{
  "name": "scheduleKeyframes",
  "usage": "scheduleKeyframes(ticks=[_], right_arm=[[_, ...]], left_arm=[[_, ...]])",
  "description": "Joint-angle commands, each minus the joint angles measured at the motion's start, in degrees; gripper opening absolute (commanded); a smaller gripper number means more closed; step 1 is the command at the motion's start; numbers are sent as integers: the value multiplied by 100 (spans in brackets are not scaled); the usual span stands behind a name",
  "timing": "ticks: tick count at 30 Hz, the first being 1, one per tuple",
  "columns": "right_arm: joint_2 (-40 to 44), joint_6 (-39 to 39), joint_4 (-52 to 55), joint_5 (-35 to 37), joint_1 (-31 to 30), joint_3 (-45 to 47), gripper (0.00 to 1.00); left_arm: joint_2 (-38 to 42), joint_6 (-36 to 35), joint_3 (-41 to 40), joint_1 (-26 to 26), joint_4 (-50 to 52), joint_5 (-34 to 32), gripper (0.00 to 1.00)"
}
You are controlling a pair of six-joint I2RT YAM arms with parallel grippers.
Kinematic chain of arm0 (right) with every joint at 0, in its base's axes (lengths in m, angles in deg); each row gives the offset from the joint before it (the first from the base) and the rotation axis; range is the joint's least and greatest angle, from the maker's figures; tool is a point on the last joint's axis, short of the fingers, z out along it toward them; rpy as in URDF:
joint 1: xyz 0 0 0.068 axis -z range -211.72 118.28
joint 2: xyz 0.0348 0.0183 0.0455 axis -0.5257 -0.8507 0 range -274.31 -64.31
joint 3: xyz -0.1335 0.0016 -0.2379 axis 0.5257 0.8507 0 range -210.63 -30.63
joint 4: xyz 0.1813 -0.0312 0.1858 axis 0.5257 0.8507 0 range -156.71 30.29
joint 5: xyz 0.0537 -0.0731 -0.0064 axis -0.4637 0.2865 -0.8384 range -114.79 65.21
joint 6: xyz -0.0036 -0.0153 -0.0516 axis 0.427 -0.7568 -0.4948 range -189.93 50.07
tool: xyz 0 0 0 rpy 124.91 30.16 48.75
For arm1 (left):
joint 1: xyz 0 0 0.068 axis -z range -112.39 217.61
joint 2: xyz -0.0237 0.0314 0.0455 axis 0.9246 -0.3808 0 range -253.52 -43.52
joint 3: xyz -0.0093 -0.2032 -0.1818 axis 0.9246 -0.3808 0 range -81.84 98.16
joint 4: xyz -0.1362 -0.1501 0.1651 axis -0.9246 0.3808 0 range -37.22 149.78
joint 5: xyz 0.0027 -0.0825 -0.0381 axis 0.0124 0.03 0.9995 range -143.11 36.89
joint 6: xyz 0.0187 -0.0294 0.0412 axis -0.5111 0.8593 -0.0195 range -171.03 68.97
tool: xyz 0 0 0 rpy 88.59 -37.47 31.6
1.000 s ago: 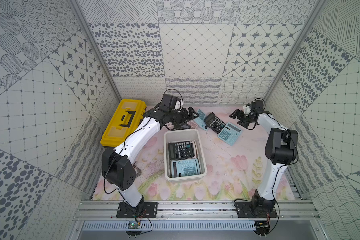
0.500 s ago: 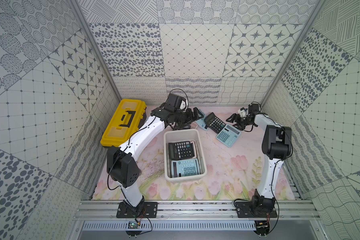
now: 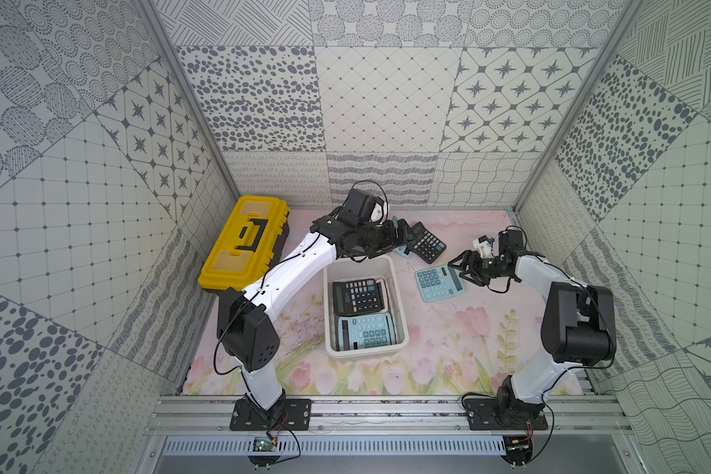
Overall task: Put the calculator in the storage box
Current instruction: Adjust the calculator at the center of the board.
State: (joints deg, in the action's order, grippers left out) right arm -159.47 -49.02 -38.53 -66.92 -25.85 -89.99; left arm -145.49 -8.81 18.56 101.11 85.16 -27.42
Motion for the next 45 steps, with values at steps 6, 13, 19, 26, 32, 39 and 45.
scheduleKeyframes(ticks=[6,13,19,26,32,39,45], right_arm=[[773,139,-71,-201,211,278,73],[130,26,278,-28,279,-648,73],[-629,-632,741,399,275,-1488,76],[-1084,-851,794,628,75,-1906,71],[-1762,-987,1097,948,-330,-2713,70],[-2328,-1340,1467,1246,-579,-3328,62],[-2449,-1601,1666,1449,-804,-3379,61]], left_arm=[[-60,52,19,742,-135,-158,100],[-125,42,-97,1467,-291,-604,100],[-678,99,287,2053,-73,-962,97],[-1130,224,401,2397,79,-1455,89],[-1604,329,346,2415,20,-1781,75],[-2258,371,512,2406,57,-1898,60],[-2719,204,766,2403,219,-2133,59]])
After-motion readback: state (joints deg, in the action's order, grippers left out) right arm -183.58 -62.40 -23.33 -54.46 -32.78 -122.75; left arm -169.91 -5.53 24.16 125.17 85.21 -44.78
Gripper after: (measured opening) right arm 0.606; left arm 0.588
